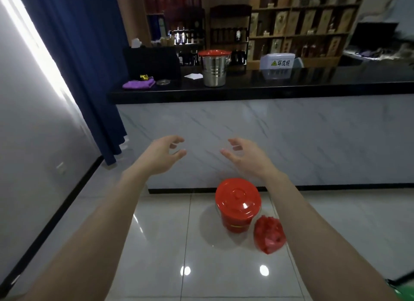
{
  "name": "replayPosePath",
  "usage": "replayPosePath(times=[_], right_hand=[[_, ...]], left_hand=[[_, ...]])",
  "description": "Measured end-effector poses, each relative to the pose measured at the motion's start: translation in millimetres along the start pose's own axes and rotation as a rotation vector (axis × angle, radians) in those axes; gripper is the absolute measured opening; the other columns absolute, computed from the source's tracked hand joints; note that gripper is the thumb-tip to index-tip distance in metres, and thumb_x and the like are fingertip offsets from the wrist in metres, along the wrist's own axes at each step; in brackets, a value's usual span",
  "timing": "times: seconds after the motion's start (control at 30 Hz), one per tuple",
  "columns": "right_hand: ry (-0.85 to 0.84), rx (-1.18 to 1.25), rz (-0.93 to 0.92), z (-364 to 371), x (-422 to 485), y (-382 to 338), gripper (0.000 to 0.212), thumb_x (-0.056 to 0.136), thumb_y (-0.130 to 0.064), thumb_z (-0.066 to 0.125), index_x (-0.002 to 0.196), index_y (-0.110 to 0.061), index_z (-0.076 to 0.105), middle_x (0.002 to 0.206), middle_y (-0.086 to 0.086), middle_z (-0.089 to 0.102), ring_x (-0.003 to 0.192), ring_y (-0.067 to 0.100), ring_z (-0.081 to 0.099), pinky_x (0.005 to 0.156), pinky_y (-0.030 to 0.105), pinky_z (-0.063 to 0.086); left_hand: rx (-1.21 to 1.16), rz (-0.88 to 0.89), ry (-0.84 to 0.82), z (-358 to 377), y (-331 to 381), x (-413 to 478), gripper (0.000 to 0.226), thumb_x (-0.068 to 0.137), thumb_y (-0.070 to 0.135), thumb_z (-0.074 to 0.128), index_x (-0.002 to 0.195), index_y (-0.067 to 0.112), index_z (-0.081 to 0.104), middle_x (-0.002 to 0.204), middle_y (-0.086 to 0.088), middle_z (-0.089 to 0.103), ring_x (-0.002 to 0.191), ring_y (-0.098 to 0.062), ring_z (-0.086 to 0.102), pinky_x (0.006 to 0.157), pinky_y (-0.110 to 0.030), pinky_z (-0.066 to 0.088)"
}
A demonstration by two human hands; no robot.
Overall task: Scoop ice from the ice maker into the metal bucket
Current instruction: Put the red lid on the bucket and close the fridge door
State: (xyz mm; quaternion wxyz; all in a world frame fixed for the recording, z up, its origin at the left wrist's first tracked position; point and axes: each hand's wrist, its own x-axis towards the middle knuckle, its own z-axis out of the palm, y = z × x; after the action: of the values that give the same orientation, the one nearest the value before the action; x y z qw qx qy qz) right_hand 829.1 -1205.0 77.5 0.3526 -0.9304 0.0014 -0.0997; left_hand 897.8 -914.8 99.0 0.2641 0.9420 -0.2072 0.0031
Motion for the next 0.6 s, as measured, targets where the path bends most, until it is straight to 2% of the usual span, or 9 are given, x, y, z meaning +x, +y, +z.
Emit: replayPosePath(times=[0.13,0.3,0.5,0.6], right_hand=[[0.035,0.015,0.011,-10.3,40.2,21.2,0.070,0.099,-0.062,0.064,0.155,-0.021,0.051,0.149,-0.004,0.060,0.129,0.010,0.059,0.107,0.035,0.050],[0.057,-0.010,0.047,-14.4,116.5,46.7,0.074,0.098,-0.064,0.063,0.156,-0.020,0.049,0.149,-0.004,0.060,0.129,0.011,0.060,0.110,0.040,0.051],[0.080,-0.014,0.089,-17.4,231.1,65.6,0.074,0.097,-0.066,0.063,0.155,-0.021,0.050,0.147,-0.004,0.061,0.127,0.010,0.061,0.104,0.034,0.052],[0.107,-0.010,0.103,-21.4,293.1,68.7,0.073,0.097,-0.065,0.064,0.152,-0.019,0.053,0.144,-0.004,0.062,0.124,0.010,0.062,0.105,0.036,0.052]], left_hand=[[-0.018,0.014,-0.027,7.4,-5.3,53.0,0.053,0.105,0.047,0.063,0.155,0.031,0.052,0.146,0.007,0.060,0.120,-0.008,0.057,0.101,-0.033,0.051],[-0.054,0.023,-0.053,18.1,-20.7,140.6,0.053,0.105,0.047,0.064,0.154,0.029,0.054,0.145,0.007,0.061,0.123,-0.010,0.061,0.105,-0.038,0.054],[-0.109,0.040,-0.068,13.1,-40.0,261.5,0.048,0.105,0.044,0.066,0.149,0.026,0.058,0.142,0.008,0.063,0.125,-0.009,0.061,0.106,-0.038,0.054],[-0.110,0.056,-0.044,2.5,-53.0,323.5,0.047,0.104,0.046,0.066,0.147,0.027,0.060,0.140,0.010,0.065,0.122,-0.008,0.062,0.102,-0.038,0.056]])
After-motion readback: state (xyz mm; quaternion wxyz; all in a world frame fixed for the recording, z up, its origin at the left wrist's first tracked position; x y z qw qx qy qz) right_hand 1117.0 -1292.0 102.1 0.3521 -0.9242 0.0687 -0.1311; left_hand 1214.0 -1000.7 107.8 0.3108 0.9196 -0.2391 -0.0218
